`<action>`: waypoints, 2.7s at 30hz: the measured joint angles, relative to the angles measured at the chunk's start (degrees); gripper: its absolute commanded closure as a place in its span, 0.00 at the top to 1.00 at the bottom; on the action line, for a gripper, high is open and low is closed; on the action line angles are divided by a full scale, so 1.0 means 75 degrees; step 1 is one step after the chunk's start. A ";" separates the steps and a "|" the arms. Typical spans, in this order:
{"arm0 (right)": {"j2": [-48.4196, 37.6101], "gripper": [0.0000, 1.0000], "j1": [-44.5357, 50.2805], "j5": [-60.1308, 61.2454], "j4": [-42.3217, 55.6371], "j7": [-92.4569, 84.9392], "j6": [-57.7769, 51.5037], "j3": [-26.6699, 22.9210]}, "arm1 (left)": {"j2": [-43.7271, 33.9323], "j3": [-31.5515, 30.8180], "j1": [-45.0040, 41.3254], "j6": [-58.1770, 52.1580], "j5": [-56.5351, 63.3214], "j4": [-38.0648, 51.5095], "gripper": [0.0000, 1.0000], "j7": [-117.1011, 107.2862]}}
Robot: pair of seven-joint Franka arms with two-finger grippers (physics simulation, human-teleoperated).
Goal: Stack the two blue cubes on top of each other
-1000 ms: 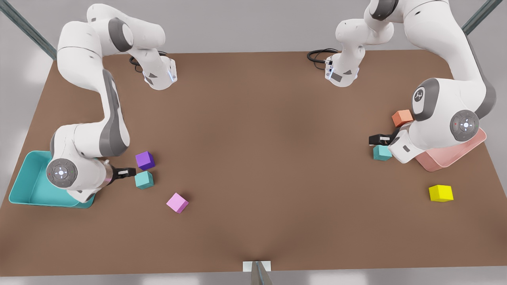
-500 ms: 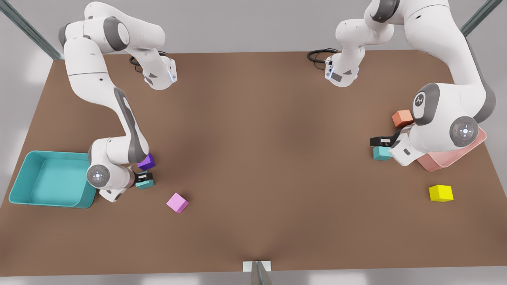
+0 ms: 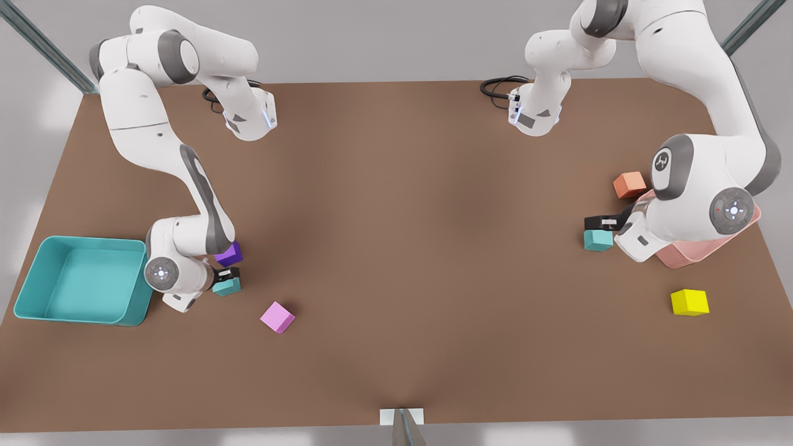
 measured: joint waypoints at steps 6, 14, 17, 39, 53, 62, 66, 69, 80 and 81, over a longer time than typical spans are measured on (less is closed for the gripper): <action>0.0239 1.00 0.0010 -0.0030 0.0002 -0.0070 0.0120 0.0000 | 0.0017 0.0000 -0.0004 -0.0006 0.0006 0.0000 1.00 -0.0010; 0.0356 1.00 -0.0008 -0.0068 -0.0178 -0.0133 0.0129 -0.0012 | 0.0042 0.0000 0.0004 -0.0009 0.0007 0.0000 1.00 -0.0019; 0.0344 1.00 -0.0037 -0.0073 -0.0266 -0.0163 0.0096 -0.0012 | 0.0042 0.0000 0.0002 -0.0009 0.0007 0.0000 1.00 -0.0022; -0.0141 0.74 0.0559 0.0265 0.1843 -0.0207 -0.0578 0.1508 | 0.0179 -0.0003 0.0194 0.0151 0.0091 -0.0084 1.00 -0.0029; 0.3379 1.00 0.5254 0.0623 0.6104 0.2232 -0.0376 0.1411 | -0.0784 0.0417 0.1060 0.4555 0.0532 -0.4755 1.00 0.1196; 0.0927 1.00 0.1365 0.0633 0.7190 0.2547 -0.3832 0.1446 | -0.0560 0.0569 0.1241 0.6387 0.0465 -0.5605 1.00 0.2125; 0.0029 1.00 0.0185 -0.0561 0.7172 0.1914 -0.5337 0.1371 | -0.0495 0.0572 0.1372 0.6880 0.0469 -0.6133 1.00 0.2526; -0.2059 1.00 0.0819 -0.0143 0.5637 0.1477 -0.6134 0.0202 | -0.0423 0.0573 0.1536 0.7104 0.0485 -0.6274 1.00 0.2845; -0.2713 1.00 0.1765 0.0692 0.3618 0.0400 -0.5888 -0.1291 | 0.0307 0.0573 0.1649 0.7958 0.0463 -0.6409 1.00 0.3650; -0.2702 1.00 0.1768 0.0706 0.3631 0.0330 -0.5895 -0.1294 | 0.0367 0.0573 0.1661 0.8022 0.0462 -0.6409 1.00 0.3702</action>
